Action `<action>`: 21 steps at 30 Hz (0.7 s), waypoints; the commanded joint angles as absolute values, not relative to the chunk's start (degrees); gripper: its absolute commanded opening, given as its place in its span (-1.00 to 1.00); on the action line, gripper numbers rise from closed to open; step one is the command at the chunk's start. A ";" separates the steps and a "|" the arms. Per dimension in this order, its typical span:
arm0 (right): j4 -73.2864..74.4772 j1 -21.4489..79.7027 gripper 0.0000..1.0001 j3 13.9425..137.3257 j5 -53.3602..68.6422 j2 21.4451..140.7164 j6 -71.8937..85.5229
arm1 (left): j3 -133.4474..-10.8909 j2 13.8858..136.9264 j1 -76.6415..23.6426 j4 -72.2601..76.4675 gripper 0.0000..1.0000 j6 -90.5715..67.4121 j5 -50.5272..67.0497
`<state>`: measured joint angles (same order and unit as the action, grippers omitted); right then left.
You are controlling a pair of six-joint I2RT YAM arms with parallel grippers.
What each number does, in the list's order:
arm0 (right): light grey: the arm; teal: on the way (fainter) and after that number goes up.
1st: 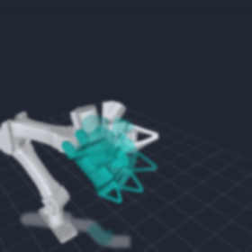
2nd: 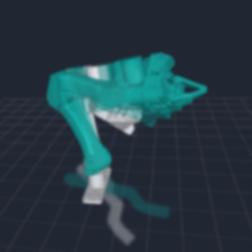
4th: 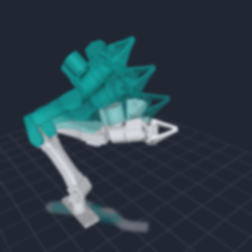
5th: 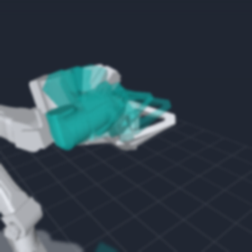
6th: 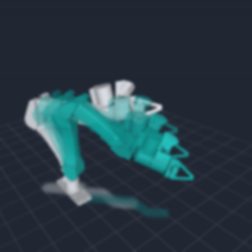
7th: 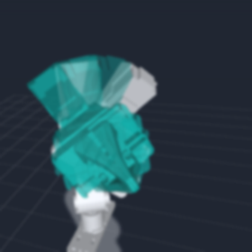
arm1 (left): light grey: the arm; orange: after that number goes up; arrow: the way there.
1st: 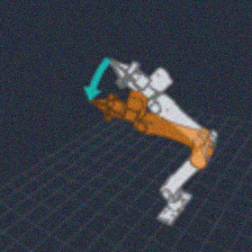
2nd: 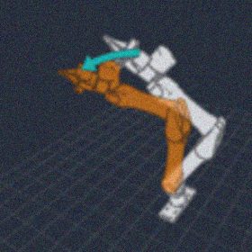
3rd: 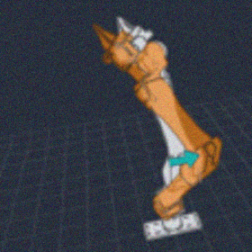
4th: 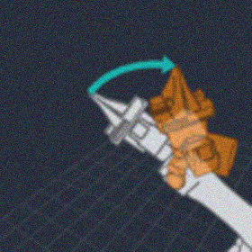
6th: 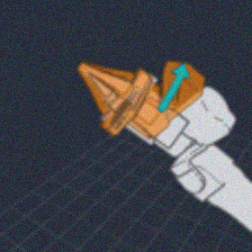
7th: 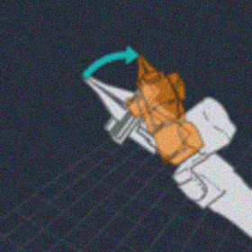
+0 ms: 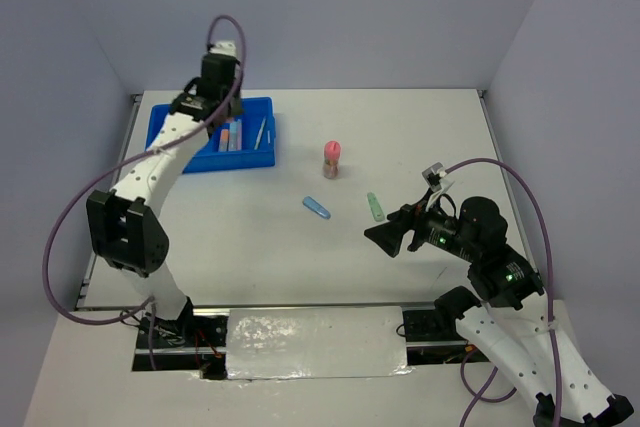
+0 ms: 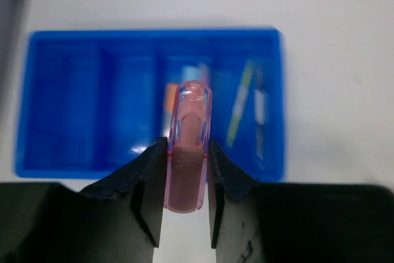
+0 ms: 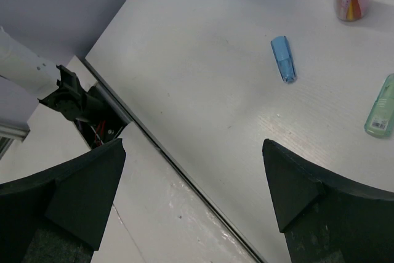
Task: Sort the stationery into containers
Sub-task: Place the stationery in the storage box.
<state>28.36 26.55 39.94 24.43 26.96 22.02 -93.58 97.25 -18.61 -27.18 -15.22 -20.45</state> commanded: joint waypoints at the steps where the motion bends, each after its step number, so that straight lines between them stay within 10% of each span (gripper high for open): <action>1: 26.63 26.89 0.99 39.55 24.52 26.81 21.45 | -98.87 102.72 -12.58 -28.39 -1.00 -13.45 -26.28; 21: 24.08 26.98 0.99 39.02 26.81 31.90 21.80 | -97.03 116.53 -2.81 -15.20 -0.35 -11.16 -25.75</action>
